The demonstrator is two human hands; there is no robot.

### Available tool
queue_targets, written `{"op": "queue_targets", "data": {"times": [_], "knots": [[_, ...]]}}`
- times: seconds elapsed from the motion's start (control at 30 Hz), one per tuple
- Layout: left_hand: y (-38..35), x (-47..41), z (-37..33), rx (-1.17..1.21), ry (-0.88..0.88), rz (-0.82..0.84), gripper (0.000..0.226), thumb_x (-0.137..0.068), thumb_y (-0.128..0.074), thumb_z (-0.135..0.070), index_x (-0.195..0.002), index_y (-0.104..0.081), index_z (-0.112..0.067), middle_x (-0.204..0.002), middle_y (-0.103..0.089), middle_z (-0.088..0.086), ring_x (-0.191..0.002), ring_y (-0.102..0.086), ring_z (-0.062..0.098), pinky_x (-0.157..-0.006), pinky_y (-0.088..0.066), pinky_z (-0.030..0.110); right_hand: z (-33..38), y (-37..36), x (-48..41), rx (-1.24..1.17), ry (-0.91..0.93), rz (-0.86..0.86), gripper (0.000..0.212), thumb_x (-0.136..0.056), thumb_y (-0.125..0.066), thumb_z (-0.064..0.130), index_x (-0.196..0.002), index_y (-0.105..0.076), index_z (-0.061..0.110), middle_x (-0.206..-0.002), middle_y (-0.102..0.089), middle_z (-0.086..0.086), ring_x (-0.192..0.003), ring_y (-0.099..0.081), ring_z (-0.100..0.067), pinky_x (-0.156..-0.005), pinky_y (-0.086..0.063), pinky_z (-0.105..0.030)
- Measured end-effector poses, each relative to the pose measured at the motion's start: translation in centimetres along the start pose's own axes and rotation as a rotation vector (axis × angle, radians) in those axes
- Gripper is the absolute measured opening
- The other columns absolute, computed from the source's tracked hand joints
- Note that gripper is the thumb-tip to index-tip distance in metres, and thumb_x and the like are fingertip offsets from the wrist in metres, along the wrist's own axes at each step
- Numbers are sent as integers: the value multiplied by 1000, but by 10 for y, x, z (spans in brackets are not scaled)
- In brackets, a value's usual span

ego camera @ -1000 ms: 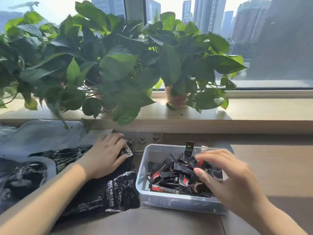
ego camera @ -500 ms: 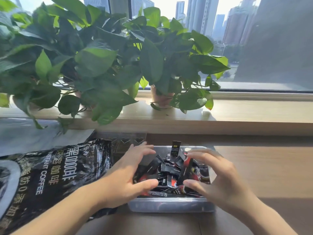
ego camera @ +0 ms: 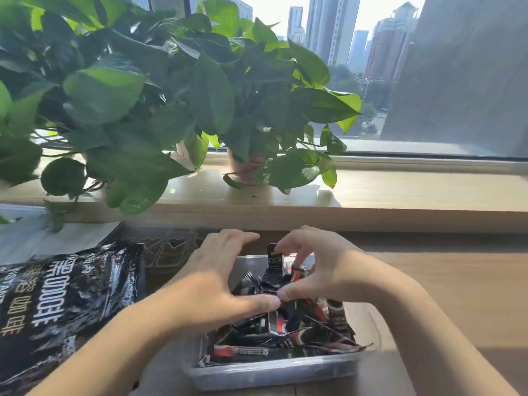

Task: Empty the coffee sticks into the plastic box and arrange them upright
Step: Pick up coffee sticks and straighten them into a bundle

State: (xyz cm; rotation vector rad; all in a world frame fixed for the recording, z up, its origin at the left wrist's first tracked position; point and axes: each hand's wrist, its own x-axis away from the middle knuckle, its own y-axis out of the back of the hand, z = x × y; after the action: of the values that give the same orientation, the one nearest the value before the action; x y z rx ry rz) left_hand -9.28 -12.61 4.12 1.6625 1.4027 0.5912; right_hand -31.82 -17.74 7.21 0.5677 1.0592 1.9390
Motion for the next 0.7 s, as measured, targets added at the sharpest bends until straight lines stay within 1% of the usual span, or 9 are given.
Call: {"op": "queue_targets", "data": {"times": [0.07,0.17,0.23,0.33,0.4,0.47,0.53,0.6,0.7], "knots": [[-4,-21,-3,49,0,-25,86,-66,-71,-75,-140,-38,-46,-137,-42,-26,-129,-37,-10,-113,-34,23,-3,-4,-10,17,27,-47,47,-68,-86,50,-106,-60,39,-105,-61,17,-88,-65,-1,-77,-57,-24],[-8,-37,-3,165,-49,-70,55,-78,-77,-51,-129,-58,-37,-124,-61,-28,-119,-51,-13,-105,-43,20,-15,-14,-10,-129,61,-130,27,-75,-84,35,-86,-59,34,-84,-70,8,-73,-67,-7,-66,-58,-31],[-10,-37,0,230,-103,-93,35,-82,-79,-37,-115,-69,-34,-111,-70,-24,-111,-61,-7,-97,-48,21,-21,-18,-7,-215,100,-129,24,-77,-83,26,-82,-60,30,-83,-73,6,-69,-68,-7,-65,-52,-28],[-12,-34,6,286,-207,-140,10,-84,-79,-18,-93,-78,-23,-93,-75,-11,-93,-71,12,-83,-55,31,-25,-18,-3,-224,124,-129,25,-75,-84,27,-82,-60,33,-88,-73,7,-61,-62,-5,-65,-48,-20],[-15,-33,9,255,-240,-201,8,-85,-77,-15,-89,-77,-22,-87,-74,-11,-85,-72,13,-74,-56,29,-29,-16,-1,-212,131,-190,27,-72,-85,29,-82,-61,36,-84,-69,3,-56,-55,-7,-59,-46,-18],[-15,-28,11,226,-239,-256,6,-85,-76,-15,-88,-76,-21,-80,-71,-17,-74,-70,4,-64,-52,18,-32,-15,1,-171,145,-203,26,-71,-85,28,-82,-63,35,-85,-66,4,-60,-55,-10,-57,-46,-19],[-13,-24,11,227,-248,-329,3,-86,-76,-15,-87,-75,-17,-73,-69,-18,-65,-67,1,-57,-47,10,-35,-15,3,-63,140,-197,24,-71,-85,33,-81,-64,36,-91,-62,16,-71,-58,-7,-59,-43,-16],[-12,-23,13,187,-254,-443,1,-86,-74,-17,-87,-74,-17,-68,-68,-10,-58,-63,9,-50,-46,15,-34,-16,4,51,126,-201,24,-70,-84,43,-84,-65,37,-92,-56,31,-74,-56,3,-64,-41,-13],[-11,-23,19,231,-182,-550,7,-87,-75,-15,-85,-72,-21,-70,-66,-5,-53,-56,14,-48,-45,17,-26,-18,5,134,109,-156,37,-67,-77,59,-97,-67,40,-94,-51,48,-80,-57,4,-71,-45,-14]]}}
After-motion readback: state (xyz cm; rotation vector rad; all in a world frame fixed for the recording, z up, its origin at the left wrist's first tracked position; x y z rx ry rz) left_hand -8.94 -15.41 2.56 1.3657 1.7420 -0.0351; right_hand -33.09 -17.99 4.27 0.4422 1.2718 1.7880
